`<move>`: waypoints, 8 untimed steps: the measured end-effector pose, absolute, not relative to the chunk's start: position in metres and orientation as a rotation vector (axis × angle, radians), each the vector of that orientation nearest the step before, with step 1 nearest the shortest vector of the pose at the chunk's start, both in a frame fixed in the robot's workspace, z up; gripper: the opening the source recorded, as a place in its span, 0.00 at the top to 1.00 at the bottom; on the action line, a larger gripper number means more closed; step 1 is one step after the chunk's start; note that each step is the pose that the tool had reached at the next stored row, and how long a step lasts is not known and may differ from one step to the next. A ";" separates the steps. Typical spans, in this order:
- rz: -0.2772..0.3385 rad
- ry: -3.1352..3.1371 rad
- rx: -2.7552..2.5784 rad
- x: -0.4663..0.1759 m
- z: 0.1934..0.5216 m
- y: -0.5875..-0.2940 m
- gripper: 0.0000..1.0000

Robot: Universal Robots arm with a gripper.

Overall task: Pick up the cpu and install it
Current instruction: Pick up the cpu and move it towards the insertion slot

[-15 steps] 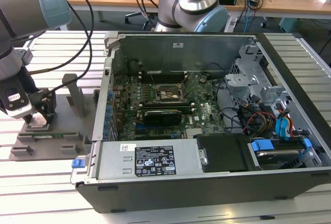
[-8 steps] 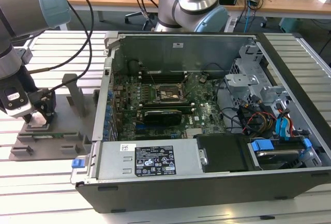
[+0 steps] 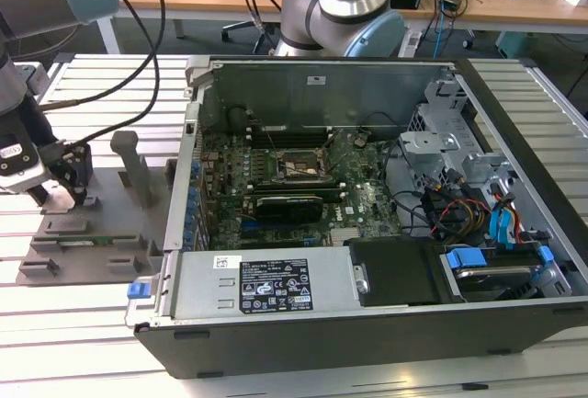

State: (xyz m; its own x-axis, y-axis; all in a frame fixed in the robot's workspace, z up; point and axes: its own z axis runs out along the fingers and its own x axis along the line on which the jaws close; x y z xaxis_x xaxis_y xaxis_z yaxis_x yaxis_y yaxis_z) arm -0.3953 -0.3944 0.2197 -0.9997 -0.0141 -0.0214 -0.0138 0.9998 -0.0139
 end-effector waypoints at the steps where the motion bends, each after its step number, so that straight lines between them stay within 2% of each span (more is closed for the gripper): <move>1: -0.021 3.120 -0.022 -0.395 0.220 -0.394 0.45; 8: -0.022 3.121 -0.022 -0.395 0.224 -0.394 0.45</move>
State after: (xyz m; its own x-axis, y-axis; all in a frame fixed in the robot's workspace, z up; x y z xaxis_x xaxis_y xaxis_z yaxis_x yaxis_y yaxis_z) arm -0.3954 -0.3940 0.2239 -0.9997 -0.0139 -0.0207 -0.0137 0.9998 -0.0140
